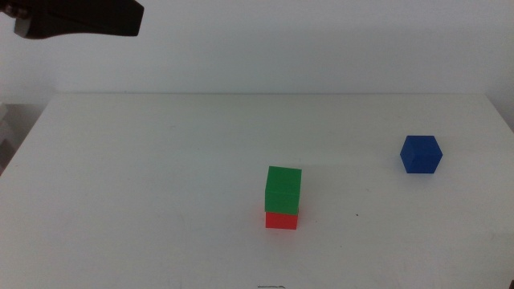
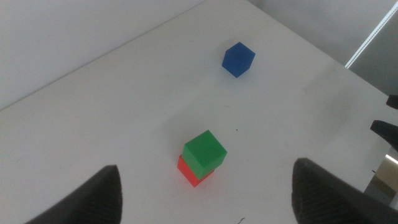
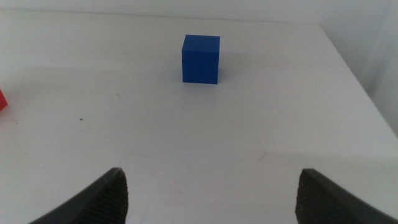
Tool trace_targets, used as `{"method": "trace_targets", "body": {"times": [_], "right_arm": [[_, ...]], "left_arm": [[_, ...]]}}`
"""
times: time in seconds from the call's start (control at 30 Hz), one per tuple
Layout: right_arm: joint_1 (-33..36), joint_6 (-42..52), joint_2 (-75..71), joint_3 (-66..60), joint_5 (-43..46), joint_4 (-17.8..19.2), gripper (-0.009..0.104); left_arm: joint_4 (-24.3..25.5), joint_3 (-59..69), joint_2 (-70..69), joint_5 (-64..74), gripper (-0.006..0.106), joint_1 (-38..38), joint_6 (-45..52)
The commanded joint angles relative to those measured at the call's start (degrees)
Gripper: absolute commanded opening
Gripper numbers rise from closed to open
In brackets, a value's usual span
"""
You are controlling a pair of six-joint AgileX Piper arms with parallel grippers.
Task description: Stack red cubes first, then green, then blue cubes in a specific spot.
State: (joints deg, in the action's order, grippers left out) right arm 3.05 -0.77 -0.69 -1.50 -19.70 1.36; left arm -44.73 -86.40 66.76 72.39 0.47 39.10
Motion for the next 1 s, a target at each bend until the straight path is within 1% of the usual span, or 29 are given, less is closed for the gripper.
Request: {"method": "trace_targets", "body": {"times": [0.0, 0.07, 0.17, 0.33, 0.43, 0.57, 0.77, 0.9, 0.97], "right_arm": [[-0.43, 0.77, -0.68, 0.67, 4.25, -1.36, 0.089], [-0.43, 0.77, -0.04, 1.5, 3.83, -3.11, 0.089], [-0.43, 0.46, 3.26, 5.67, 0.2, -4.72, 0.089], [-0.43, 0.77, 13.87, 17.58, -6.02, -4.72, 0.089], [-0.43, 0.77, 22.03, 26.16, -9.78, -4.72, 0.089], [-0.38, -0.32, 35.48, 39.55, -12.21, -3.86, 0.089], [-0.38, -5.85, 56.23, 59.89, -28.16, -4.01, 0.089], [-0.38, -5.56, 68.54, 72.95, -37.06, -4.24, 0.089], [-0.38, -5.47, 74.01, 77.77, -39.79, -4.24, 0.089]], "left_arm": [[-3.46, -1.19, -1.14, 1.8, 0.093, 0.21, -0.03], [-3.46, -1.19, -1.14, 1.8, 0.093, 0.21, -0.03], [-3.46, -1.19, -1.14, 1.73, 0.093, 0.21, -0.03], [-3.46, -1.19, -1.14, 1.79, 0.093, 0.21, -0.03], [-3.46, -1.19, -1.14, 1.73, 0.093, 0.21, -0.03], [-3.46, -1.19, -1.14, 1.79, 0.093, 0.21, -0.03], [-3.46, -1.19, -1.14, 1.79, 0.093, 0.21, -0.03], [-3.46, -1.19, -1.14, 1.79, 0.093, 0.21, -0.03], [-3.46, -1.19, -1.14, 1.79, 0.093, 0.21, -0.03]]}}
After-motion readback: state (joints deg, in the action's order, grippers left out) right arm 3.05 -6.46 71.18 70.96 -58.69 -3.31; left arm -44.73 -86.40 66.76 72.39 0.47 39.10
